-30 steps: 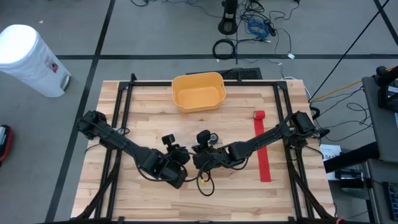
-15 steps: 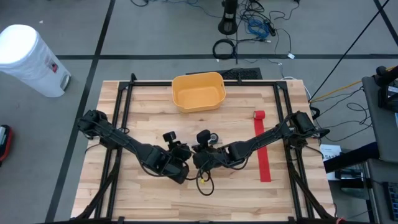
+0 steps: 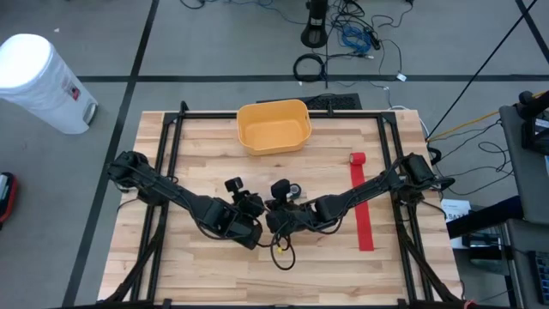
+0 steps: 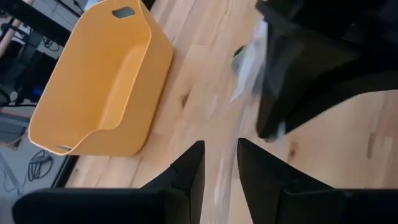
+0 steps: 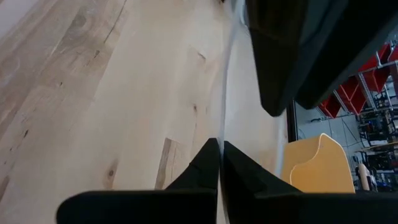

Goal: Roll bandage
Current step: Open the transparent zip bag

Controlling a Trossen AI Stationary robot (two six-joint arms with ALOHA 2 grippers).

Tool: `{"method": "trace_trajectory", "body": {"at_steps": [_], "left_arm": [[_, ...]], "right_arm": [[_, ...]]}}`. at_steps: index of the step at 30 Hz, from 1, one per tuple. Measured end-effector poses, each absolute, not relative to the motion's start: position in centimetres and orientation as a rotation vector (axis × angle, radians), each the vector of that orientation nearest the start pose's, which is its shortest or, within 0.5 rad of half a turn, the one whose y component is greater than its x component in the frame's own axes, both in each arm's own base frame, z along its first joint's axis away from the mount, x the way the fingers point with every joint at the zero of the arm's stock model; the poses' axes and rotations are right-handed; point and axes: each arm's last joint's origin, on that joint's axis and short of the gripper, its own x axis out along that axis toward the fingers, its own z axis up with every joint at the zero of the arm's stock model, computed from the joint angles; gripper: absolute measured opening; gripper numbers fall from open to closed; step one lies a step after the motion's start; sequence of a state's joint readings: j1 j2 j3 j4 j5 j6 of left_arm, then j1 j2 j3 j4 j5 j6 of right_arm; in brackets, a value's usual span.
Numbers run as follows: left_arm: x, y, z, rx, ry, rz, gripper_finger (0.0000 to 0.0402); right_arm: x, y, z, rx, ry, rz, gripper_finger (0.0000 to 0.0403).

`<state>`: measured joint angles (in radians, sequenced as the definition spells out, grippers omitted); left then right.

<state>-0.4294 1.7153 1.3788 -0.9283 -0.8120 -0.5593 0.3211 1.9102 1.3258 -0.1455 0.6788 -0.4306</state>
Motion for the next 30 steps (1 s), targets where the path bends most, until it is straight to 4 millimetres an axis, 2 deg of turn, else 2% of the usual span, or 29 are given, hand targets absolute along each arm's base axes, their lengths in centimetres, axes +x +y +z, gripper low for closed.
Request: {"method": "trace_trajectory", "body": {"at_steps": [6, 12, 18, 24, 30], "left_arm": [[31.43, -11.91, 25.64, 0.244, 0.904, 0.570, 0.0089], [31.43, -11.83, 25.66, 0.252, 0.900, 0.578, 0.0011], [31.13, -11.48, 25.70, 0.311, 0.892, 0.636, 0.0005], [30.81, -11.07, 25.95, 0.380, 0.814, 0.760, 0.0004], [30.73, -11.00, 25.98, 0.399, 0.807, 0.775, 0.0003]], "right_arm": [[39.71, 11.36, 20.71, -0.764, 0.716, -0.198, 0.0000], [39.71, 11.36, 20.71, -0.764, 0.716, -0.198, 0.0000], [39.71, 11.37, 20.69, -0.769, 0.718, -0.187, 0.0000], [39.74, 11.62, 20.57, -0.755, 0.714, -0.085, 0.0000], [39.66, 11.66, 20.42, -0.751, 0.727, -0.046, 0.0000]]}}
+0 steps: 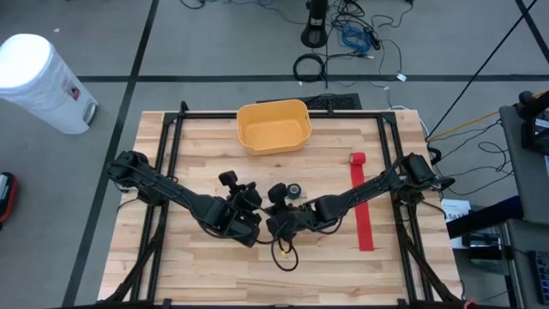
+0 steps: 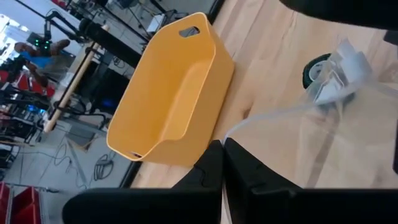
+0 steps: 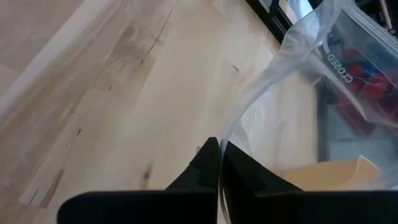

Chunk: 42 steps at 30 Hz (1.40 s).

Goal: Roll bandage
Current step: Open the transparent zip bag, then put the rolled green bandage into the transparent zip bag

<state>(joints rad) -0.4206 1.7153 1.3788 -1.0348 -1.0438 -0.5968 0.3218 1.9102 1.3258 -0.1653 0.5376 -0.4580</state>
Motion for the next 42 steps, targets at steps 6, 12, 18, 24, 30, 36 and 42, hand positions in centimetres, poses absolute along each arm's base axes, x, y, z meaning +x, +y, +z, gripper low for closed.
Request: {"method": "trace_trajectory", "body": {"at_steps": [6, 12, 18, 24, 30, 36, 42], "left_arm": [[30.7, -11.1, 25.9, 0.378, 0.825, 0.757, 0.0003], [30.7, -11.1, 25.9, 0.350, 0.820, 0.759, 0.0002], [30.7, -11.1, 25.9, 0.347, 0.819, 0.760, 0.0002], [30.7, -11.1, 25.9, 0.325, 0.812, 0.768, 0.0002], [30.6, -11.0, 25.9, 0.335, 0.821, 0.769, 0.0002], [30.5, -10.9, 26.0, 0.352, 0.795, 0.806, 0.0002], [30.5, -10.9, 26.0, 0.352, 0.794, 0.807, 0.0002]], "right_arm": [[39.6, 11.6, 20.4, -0.761, 0.731, -0.061, 0.0012], [39.3, 12.1, 20.8, -0.754, 0.722, -0.078, 0.0054], [38.2, 12.9, 22.5, -0.734, 0.696, -0.065, 0.0095], [36.5, 13.9, 24.8, -0.702, 0.670, -0.047, 0.0118], [33.9, 14.3, 26.5, -0.674, 0.719, -0.068, 0.0132], [32.4, 12.7, 25.5, -0.517, 0.900, -0.126, 0.0132], [32.7, 8.7, 21.0, -0.444, 0.954, -0.192, 0.0132]]}}
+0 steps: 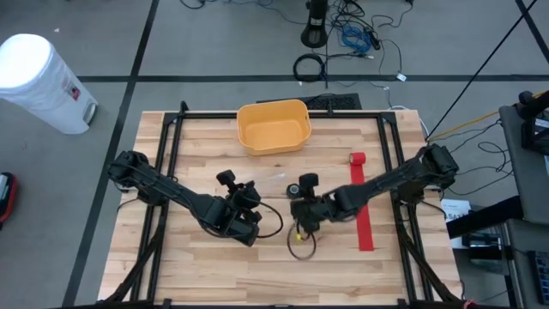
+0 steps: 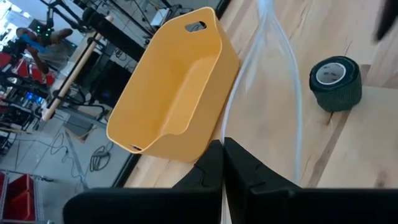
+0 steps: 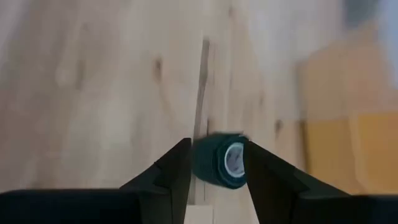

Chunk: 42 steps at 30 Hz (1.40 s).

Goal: Roll bandage
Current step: Put the rolled green bandage into the transparent zip bag

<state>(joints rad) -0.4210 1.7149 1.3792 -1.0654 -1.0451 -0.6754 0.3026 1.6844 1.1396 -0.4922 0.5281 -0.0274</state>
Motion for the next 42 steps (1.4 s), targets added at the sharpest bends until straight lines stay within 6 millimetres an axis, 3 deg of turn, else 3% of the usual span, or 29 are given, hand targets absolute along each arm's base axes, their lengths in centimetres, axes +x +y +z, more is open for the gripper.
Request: {"method": "trace_trajectory", "body": {"at_steps": [5, 10, 21, 42], "left_arm": [[30.4, -10.8, 25.9, 0.367, 0.809, 0.810, 0.0002], [30.4, -10.7, 25.9, 0.369, 0.812, 0.813, 0.0002], [30.4, -10.7, 25.9, 0.366, 0.809, 0.812, 0.0002], [30.4, -10.8, 25.9, 0.353, 0.815, 0.803, 0.0002]], "right_arm": [[32.5, 4.7, 18.1, -0.401, 0.990, -0.189, 0.0132], [33.0, 2.9, 17.7, -0.320, 0.958, -0.127, 0.0132], [33.0, 3.0, 17.6, -0.202, 0.963, -0.059, 0.0132], [33.6, 2.6, 15.6, -0.252, 1.012, -0.080, 0.0121]]}}
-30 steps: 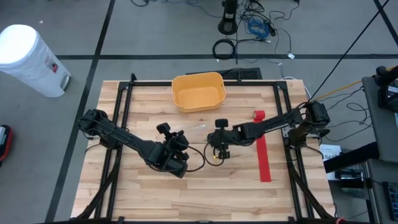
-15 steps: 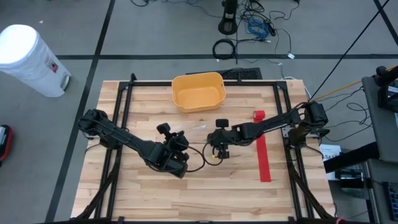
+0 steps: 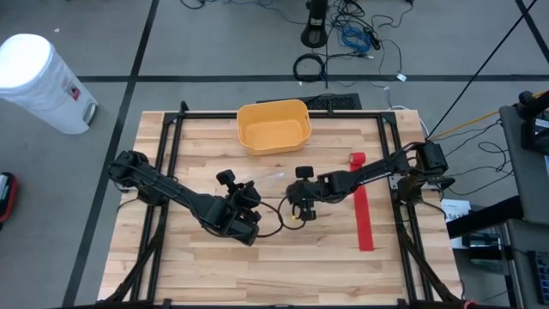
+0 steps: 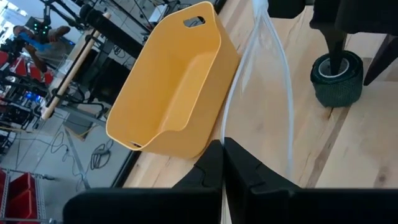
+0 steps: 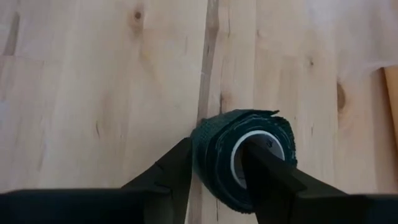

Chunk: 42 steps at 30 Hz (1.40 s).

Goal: Roll bandage
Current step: Put the rolled green bandage into the transparent zip bag

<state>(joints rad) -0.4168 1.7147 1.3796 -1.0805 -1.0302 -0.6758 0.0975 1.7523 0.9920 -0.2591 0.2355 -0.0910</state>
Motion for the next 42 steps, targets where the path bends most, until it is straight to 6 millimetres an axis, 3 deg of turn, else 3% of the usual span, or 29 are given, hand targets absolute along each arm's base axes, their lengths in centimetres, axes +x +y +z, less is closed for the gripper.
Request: {"method": "trace_trajectory", "body": {"at_steps": [12, 15, 21, 27, 30, 36, 42], "left_arm": [[30.4, -10.7, 25.9, 0.354, 0.817, 0.803, 0.0002], [30.4, -10.8, 25.9, 0.349, 0.821, 0.799, 0.0002], [30.4, -10.8, 25.9, 0.343, 0.822, 0.795, 0.0002], [30.6, -10.9, 25.9, 0.321, 0.815, 0.786, 0.0002], [30.7, -10.9, 25.9, 0.316, 0.812, 0.782, 0.0002], [30.7, -10.9, 25.9, 0.311, 0.822, 0.773, 0.0002], [30.9, -11.1, 25.9, 0.304, 0.813, 0.752, 0.0002]], "right_arm": [[33.4, 3.0, 15.8, -0.264, 1.019, -0.023, 0.0016], [33.2, 3.6, 17.1, -0.269, 0.991, -0.009, 0.0017], [33.3, 6.3, 21.5, -0.289, 0.823, 0.057, 0.0022], [33.5, 9.7, 25.2, -0.356, 0.574, 0.142, 0.0022], [33.6, 10.8, 26.3, -0.447, 0.457, 0.087, 0.0022], [33.3, 11.2, 27.1, -0.652, 0.429, -0.213, 0.0022], [33.5, 11.2, 26.9, -0.659, 0.429, -0.242, 0.0022]]}}
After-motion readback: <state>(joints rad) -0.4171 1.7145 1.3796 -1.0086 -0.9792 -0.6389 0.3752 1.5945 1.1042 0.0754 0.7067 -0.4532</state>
